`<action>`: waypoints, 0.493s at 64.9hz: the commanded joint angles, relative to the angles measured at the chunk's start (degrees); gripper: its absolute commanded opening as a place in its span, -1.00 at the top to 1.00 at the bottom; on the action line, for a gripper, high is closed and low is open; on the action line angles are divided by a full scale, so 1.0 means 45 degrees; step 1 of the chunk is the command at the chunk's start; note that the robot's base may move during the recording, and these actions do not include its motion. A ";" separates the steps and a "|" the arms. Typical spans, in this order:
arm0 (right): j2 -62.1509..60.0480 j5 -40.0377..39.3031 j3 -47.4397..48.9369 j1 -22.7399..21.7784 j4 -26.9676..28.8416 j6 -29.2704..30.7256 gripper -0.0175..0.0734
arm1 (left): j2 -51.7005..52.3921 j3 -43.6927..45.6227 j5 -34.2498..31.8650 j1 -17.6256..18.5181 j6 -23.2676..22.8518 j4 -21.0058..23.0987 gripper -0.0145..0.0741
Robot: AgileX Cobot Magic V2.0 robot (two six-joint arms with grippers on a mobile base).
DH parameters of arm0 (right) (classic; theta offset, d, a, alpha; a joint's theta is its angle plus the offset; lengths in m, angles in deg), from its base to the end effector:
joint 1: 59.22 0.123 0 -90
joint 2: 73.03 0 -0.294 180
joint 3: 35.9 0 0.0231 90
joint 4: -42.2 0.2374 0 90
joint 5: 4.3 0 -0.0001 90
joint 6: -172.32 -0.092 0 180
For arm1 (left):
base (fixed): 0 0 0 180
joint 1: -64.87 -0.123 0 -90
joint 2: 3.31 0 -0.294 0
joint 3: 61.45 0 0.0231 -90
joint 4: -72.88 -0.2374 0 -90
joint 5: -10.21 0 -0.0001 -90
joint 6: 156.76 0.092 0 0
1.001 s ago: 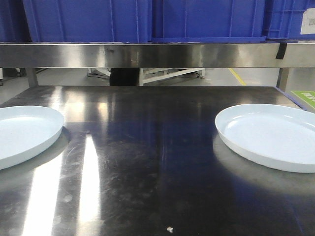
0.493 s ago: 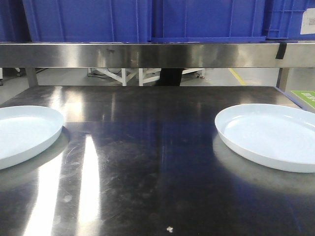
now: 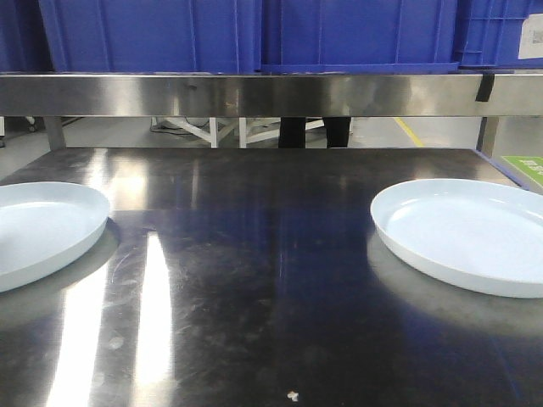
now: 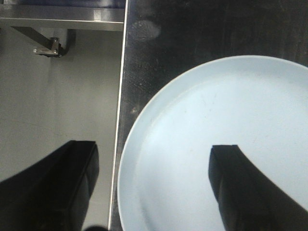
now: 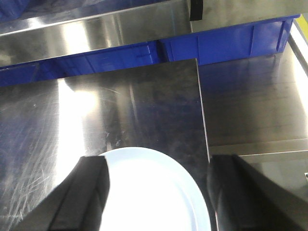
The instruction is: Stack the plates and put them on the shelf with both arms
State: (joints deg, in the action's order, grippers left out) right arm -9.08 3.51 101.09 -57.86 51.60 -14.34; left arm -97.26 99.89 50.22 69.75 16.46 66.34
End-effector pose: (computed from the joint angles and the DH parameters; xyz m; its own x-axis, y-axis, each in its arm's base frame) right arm 0.1881 0.0065 0.3015 -0.4132 0.2654 -0.8711 0.0726 0.9631 0.2590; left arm 0.2902 -0.0180 0.2650 -0.8844 0.0447 -0.4645 0.0239 0.9984 0.0507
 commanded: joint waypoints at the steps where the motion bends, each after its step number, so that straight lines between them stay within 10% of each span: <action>1: -0.0090 -0.0948 0.0504 -0.0062 0.0010 0.0109 -0.59 | 0.0275 0.0485 -0.0830 0.0071 -0.0230 -0.0337 -0.52; 32: -0.0090 -0.0706 0.0504 -0.0062 0.0010 0.0109 -0.59 | -0.0778 0.0485 -0.1329 -0.1040 -0.0501 -0.0092 -0.52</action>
State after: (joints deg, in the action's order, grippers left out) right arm -9.08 4.06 101.09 -57.86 51.60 -14.34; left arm -101.80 100.22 47.07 65.11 14.92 65.63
